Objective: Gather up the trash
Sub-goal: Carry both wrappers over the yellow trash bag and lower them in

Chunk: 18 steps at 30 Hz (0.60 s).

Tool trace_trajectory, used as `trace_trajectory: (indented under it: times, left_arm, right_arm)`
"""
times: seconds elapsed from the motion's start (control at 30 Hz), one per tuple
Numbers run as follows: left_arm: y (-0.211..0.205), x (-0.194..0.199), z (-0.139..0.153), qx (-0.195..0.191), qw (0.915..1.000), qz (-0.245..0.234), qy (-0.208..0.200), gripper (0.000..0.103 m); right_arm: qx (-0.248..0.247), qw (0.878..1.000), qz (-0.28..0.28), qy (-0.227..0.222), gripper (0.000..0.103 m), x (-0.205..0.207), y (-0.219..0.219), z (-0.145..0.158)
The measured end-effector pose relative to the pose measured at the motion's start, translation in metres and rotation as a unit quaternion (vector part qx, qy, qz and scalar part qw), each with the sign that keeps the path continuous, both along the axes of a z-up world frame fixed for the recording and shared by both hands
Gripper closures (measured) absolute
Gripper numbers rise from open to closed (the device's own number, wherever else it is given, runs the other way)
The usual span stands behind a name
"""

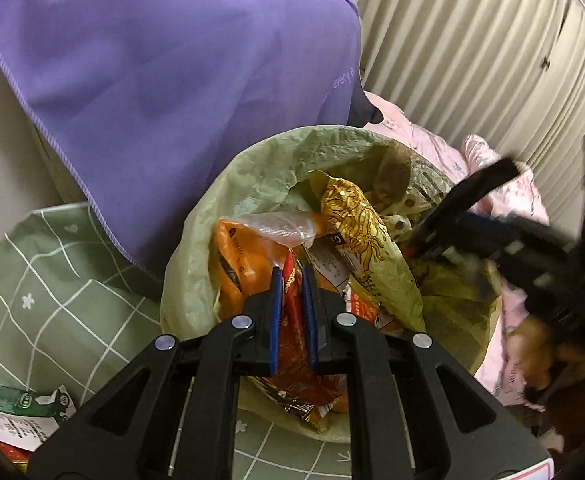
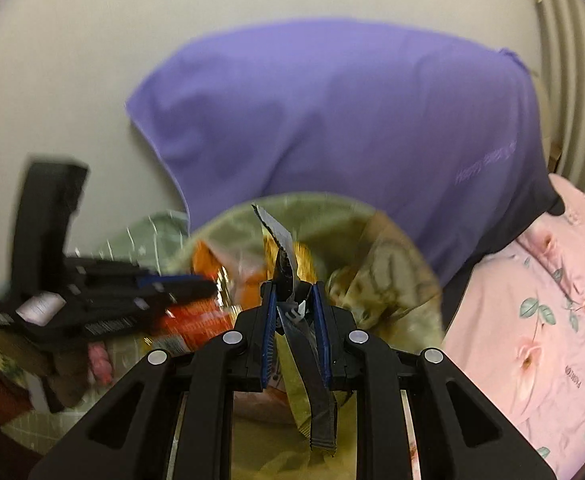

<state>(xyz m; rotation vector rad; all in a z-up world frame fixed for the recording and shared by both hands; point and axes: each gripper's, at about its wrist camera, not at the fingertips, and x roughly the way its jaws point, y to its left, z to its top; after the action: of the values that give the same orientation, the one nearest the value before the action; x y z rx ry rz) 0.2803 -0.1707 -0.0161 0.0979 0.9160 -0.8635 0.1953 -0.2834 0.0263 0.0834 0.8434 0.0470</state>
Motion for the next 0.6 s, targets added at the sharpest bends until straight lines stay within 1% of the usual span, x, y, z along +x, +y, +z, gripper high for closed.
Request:
trace_trajectory:
  times: [0.1, 0.3, 0.47, 0.5, 0.53, 0.57, 0.6]
  left_arm:
    - [0.001, 0.003, -0.002, -0.009, 0.9999, 0.001, 0.011, 0.093]
    - [-0.006, 0.006, 0.002, -0.030, 0.9994, -0.005, 0.015, 0.093]
    - [-0.010, 0.009, 0.008, -0.040, 0.9991, -0.004, 0.011, 0.093]
    - [-0.007, 0.010, 0.010, -0.048, 0.9987, -0.001, 0.016, 0.089]
    - [-0.005, 0.011, 0.012, -0.054, 0.9983, 0.000, 0.020, 0.080]
    - [-0.001, 0.011, 0.013, -0.062, 0.9978, 0.001, 0.025, 0.074]
    - [0.003, 0.012, 0.015, -0.074, 0.9968, 0.003, 0.029, 0.064]
  right_arm:
    - [-0.019, 1.000, -0.010, 0.022, 0.085, 0.008, -0.001, -0.016]
    - [-0.035, 0.998, -0.038, 0.022, 0.085, 0.007, -0.011, -0.015]
    - [-0.036, 0.998, -0.048, 0.025, 0.084, 0.004, -0.015, -0.014]
    - [-0.036, 0.998, -0.047, 0.024, 0.084, 0.003, -0.014, -0.013]
    - [-0.036, 0.998, -0.048, 0.022, 0.084, 0.002, -0.013, -0.013]
    - [-0.036, 0.998, -0.047, 0.021, 0.084, 0.001, -0.013, -0.012]
    - [-0.035, 0.998, -0.048, 0.017, 0.083, 0.000, -0.012, -0.011]
